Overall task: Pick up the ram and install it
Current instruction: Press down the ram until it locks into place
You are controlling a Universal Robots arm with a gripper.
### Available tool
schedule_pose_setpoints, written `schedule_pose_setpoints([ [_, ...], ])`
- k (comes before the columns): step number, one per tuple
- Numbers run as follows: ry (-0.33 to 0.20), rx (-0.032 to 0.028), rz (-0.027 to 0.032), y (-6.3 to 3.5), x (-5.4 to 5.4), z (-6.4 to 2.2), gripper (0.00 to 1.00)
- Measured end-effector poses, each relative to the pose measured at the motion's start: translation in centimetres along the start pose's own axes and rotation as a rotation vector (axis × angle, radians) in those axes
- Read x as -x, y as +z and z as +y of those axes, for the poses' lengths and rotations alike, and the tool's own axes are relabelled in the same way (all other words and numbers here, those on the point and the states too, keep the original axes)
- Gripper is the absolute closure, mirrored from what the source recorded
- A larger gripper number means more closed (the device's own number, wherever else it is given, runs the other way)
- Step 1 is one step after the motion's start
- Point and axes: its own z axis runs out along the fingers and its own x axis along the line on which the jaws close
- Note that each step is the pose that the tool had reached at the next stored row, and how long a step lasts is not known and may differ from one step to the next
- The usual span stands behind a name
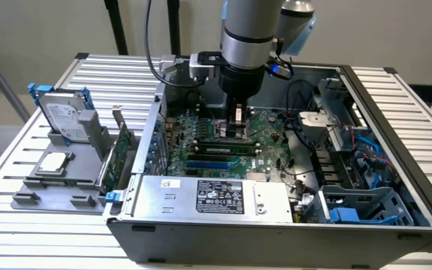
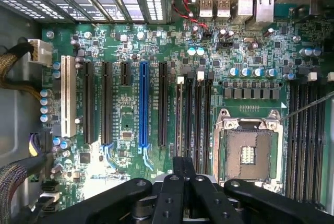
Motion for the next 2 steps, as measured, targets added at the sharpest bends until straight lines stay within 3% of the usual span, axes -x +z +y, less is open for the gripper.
schedule_pose_setpoints([
  [2,0.0,0.0,0.0001,0.0,0.0,0.0,0.89],
])
